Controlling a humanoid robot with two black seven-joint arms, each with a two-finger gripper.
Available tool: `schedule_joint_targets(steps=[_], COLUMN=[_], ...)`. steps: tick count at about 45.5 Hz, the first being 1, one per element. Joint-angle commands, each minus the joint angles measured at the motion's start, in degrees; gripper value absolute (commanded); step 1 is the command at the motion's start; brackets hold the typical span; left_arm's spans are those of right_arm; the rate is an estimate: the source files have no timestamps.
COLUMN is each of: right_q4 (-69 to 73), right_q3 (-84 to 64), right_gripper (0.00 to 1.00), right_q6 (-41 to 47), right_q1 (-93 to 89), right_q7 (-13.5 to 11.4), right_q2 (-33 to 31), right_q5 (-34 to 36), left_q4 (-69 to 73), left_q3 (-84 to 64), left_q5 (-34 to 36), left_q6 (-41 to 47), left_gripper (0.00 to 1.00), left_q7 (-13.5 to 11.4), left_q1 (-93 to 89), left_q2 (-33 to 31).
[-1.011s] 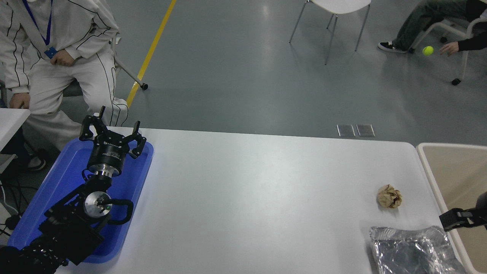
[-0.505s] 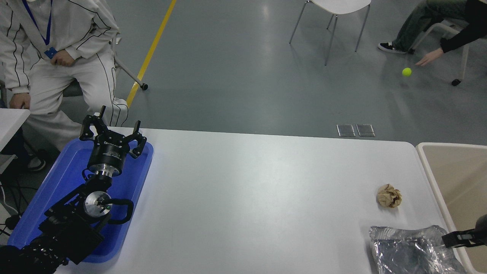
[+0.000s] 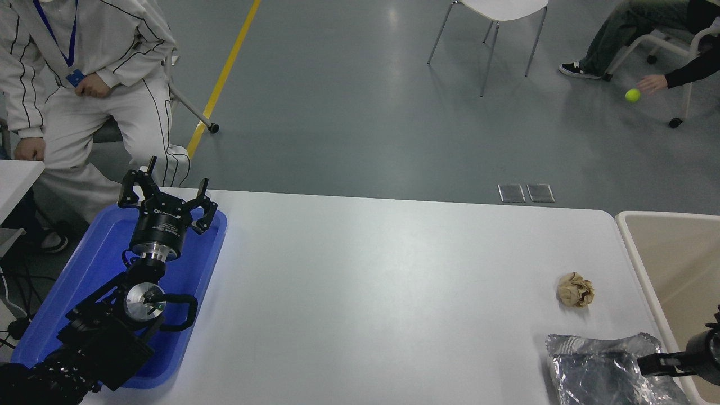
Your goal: Pick up foil plate and place in dustbin
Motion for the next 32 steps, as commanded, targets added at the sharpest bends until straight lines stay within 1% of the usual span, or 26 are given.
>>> schedule_joint_targets(steps=[1,3,6,7,10,13,27,32], right_q4=[-2.30,-2.30,-2.21,-2.21,-2.21,-2.12,-1.60,-1.51], right_q3=[3.56,3.56,3.56,3.56,3.56,3.64,4.35,4.35], right_gripper=[0.74,0.61,0.35,0.29,0.18,0.00,0.00,0.00], right_q6=[-0.03,-0.03,0.05,0.05,0.14,0.67,0.85,0.85], right_q1=[-3.60,-3.78,-3.78,-3.78,-3.69,-3.69,-3.69,-3.43], right_q7=[0.07,-0.02,-0.02,-0.02,-0.02,-0.02,0.07,0.07], right_q2=[0.28,0.28,0.28,0.28,0.19,0.19,0.01,-0.07], right_q5=[0.06,0.06,0.41,0.50,0.59,0.76,0.94,2.61], left_q4=[0.00,0.00,0.00,0.00,0.00,0.00,0.00,0.00], left_q3=[-0.07,0.02,-0.07,0.02,0.02,0.02,0.02,0.02], left_q5=[0.01,0.01,0.01,0.01,0.01,0.01,0.01,0.01], left_q6=[0.00,0.00,0.00,0.00,0.00,0.00,0.00,0.00], left_gripper=[1.00,1.00,1.00,1.00,1.00,1.00,1.00,1.00], left_q7=[0.00,0.00,0.00,0.00,0.00,0.00,0.00,0.00], left_q1=[0.00,0.00,0.00,0.00,0.00,0.00,0.00,0.00], left_q2=[-0.04,0.05,-0.04,-0.04,0.05,-0.04,0.05,-0.04])
